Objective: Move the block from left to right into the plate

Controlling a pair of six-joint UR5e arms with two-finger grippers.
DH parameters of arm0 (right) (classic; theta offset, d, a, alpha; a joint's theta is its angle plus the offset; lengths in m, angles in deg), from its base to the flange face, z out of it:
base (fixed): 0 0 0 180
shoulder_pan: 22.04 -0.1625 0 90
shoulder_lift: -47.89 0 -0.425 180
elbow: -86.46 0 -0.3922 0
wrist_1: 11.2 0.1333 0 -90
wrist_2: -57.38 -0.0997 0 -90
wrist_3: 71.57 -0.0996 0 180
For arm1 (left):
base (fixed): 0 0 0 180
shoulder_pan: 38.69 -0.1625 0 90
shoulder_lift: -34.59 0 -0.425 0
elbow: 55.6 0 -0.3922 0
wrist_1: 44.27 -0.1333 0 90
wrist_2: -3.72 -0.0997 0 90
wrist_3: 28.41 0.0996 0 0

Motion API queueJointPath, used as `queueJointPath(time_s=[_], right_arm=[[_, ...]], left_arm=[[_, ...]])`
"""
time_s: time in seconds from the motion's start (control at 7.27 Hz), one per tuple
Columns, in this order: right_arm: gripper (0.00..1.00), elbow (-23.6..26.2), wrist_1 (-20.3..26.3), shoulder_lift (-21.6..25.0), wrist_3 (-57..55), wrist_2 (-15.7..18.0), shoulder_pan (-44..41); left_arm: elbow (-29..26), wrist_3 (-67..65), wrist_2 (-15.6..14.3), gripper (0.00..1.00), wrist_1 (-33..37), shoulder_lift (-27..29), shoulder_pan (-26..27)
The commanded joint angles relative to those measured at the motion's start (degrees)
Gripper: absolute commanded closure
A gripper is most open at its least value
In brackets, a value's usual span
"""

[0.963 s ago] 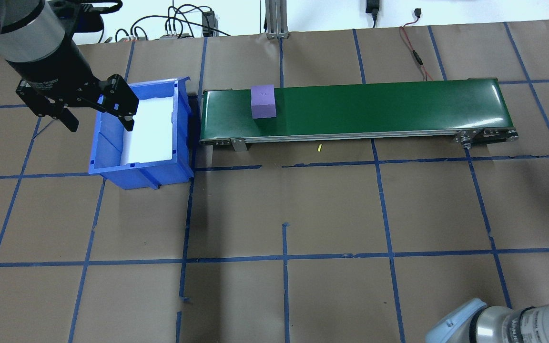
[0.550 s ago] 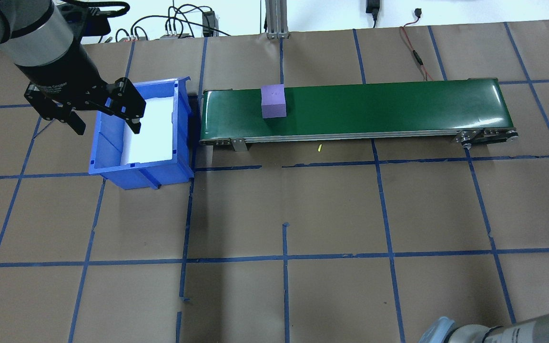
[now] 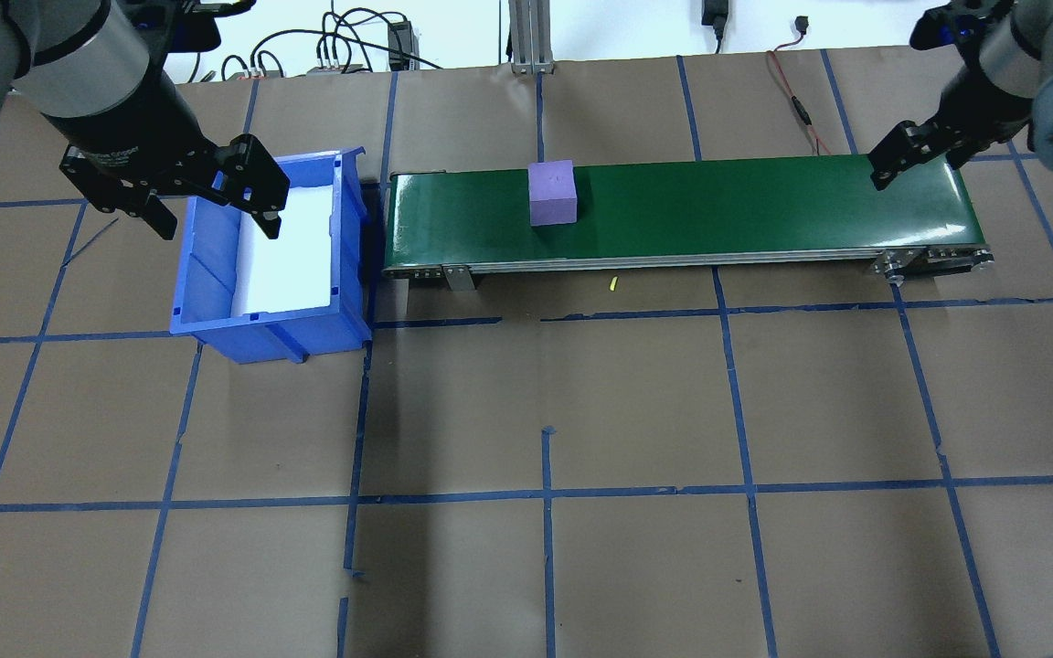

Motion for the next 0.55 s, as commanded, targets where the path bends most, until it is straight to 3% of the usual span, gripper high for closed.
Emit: queueJointPath(time_s=[0.0, 0.28, 0.41], right_arm=[[0.06, 0.6, -0.3, -0.7, 14.6, 6.3, 5.1], [0.05, 1.7, -0.6, -0.7, 36.7, 6.3, 21.7], [0.05, 3.2, -3.7, -0.8, 47.2, 6.4, 29.0]], left_arm=[[0.1, -0.2, 1.3, 0.00, -0.1, 0.1, 0.1], [-0.1, -0.2, 1.0, 0.00, -0.2, -0.1, 0.1], [-0.1, -0.2, 1.2, 0.00, -0.2, -0.2, 0.1]])
